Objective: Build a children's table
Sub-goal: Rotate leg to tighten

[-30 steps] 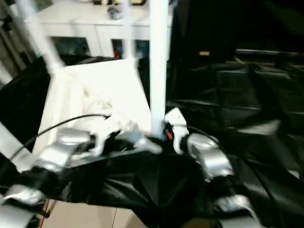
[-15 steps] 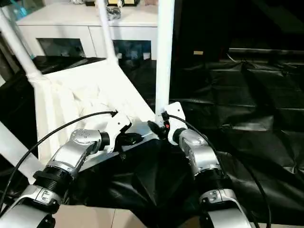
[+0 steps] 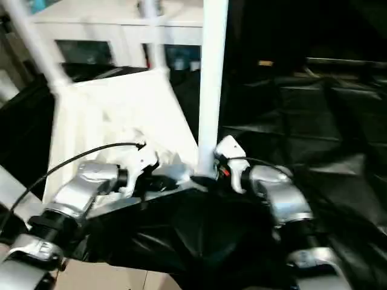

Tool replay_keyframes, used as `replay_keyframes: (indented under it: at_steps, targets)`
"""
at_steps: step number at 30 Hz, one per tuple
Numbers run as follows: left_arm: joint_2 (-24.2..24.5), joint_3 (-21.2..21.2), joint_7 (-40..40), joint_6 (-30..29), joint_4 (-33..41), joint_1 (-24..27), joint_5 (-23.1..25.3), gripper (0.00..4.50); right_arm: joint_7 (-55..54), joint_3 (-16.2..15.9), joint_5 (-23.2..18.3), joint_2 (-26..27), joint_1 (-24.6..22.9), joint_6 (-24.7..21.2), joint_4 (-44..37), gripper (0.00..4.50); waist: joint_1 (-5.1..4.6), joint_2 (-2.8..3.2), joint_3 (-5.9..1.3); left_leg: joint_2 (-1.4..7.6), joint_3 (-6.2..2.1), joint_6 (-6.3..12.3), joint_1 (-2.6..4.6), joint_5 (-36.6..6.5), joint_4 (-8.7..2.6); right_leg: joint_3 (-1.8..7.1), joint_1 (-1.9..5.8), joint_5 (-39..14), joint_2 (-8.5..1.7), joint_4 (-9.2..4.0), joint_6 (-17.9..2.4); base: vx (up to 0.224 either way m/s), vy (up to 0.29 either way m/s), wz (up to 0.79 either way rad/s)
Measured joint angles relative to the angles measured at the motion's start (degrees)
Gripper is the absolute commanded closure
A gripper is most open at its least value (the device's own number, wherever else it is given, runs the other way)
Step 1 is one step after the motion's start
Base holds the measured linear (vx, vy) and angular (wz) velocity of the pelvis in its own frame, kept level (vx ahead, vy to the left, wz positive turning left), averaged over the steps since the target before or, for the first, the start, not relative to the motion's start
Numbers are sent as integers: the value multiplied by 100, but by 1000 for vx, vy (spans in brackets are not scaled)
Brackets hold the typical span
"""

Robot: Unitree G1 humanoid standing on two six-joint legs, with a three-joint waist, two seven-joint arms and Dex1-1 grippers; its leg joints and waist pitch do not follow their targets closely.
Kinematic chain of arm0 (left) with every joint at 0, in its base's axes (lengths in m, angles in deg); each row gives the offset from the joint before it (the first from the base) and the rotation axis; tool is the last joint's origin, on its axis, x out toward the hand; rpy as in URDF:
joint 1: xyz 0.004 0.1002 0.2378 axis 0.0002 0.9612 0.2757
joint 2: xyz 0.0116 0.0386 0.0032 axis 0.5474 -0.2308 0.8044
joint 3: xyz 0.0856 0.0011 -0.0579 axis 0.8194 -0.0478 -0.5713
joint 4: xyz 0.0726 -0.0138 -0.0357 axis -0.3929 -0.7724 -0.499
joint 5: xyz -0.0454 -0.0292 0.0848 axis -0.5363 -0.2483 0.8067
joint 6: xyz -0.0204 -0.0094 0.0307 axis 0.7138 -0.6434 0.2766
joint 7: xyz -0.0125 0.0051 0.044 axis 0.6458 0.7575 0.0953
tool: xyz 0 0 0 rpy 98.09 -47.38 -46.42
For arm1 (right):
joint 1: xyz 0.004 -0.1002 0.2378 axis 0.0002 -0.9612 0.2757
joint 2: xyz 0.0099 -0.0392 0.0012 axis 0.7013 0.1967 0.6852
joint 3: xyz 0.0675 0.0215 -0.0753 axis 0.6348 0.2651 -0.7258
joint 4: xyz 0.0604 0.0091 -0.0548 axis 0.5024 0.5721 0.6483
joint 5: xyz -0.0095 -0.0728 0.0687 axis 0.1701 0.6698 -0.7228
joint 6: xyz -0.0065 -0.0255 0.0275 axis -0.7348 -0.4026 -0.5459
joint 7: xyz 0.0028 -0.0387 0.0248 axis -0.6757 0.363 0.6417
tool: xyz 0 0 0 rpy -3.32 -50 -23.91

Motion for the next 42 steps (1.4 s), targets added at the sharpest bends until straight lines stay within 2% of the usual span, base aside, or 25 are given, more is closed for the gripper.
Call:
replay_keyframes:
  at_steps: [4,6,9,16,22,25,27,31,36,37,42]
  targets:
    - [194,78,457,0,25,28,-67,450,428,-200,-58,-97,-51,-142,-209,86,32,-3,-1,0,2,-5,13,-1,8,5,10,2,-1,4,-1,0,0,0]
    - [250,113,610,-2,83,37,-74,450,566,-263,-73,-96,-78,-163,-259,115,44,-2,-1,0,4,-10,13,-4,8,7,11,2,-2,4,0,0,0,0]
    - [264,115,672,-1,84,47,-93,450,616,-268,-72,-114,-77,-245,-293,125,50,-2,-1,0,6,-7,12,-2,8,8,11,2,-2,5,0,0,0,0]
    - [268,120,674,43,110,77,-106,450,623,-267,-69,-129,-79,-328,-331,182,62,-3,-2,0,6,-2,11,0,6,7,11,1,-2,6,0,0,0,0]
    - [209,47,482,49,92,118,-99,450,399,-164,-57,-21,-131,-288,-277,189,65,-13,-5,0,6,-5,19,0,20,9,15,1,-5,26,0,0,0,0]
    - [-28,-129,-206,-6,-34,114,8,450,-558,158,30,459,-66,-41,174,190,6,-22,-8,2,5,-38,33,-11,54,15,22,2,-8,63,2,0,0,0]
    - [-236,-212,-683,-65,-137,55,123,450,-1409,396,69,841,59,117,536,192,-83,-18,-6,1,5,-41,39,-10,72,22,20,-18,-11,79,35,0,0,0]
    - [-643,-303,-1465,-264,-272,-49,185,450,-2646,733,186,1269,263,189,896,195,-194,-25,-1,1,3,-42,38,-10,78,22,17,-19,-12,73,36,0,0,0]
    - [-917,-372,-1916,-406,-258,-50,234,450,-3465,844,376,1604,384,428,1119,197,-286,-17,-7,0,1,-42,27,-10,76,22,18,-18,-12,79,36,0,0,0]
    - [-941,-372,-1969,-413,-250,-50,248,450,-3515,844,392,1635,402,472,1156,141,-298,-16,-8,0,1,-42,23,-10,75,22,19,-18,-12,79,36,0,0,0]
    - [-959,-370,-1951,-415,-196,-51,256,450,-3344,844,373,1619,415,515,1144,99,-335,-25,-9,0,2,-46,17,-16,52,18,12,-1,-11,77,8,0,0,0]
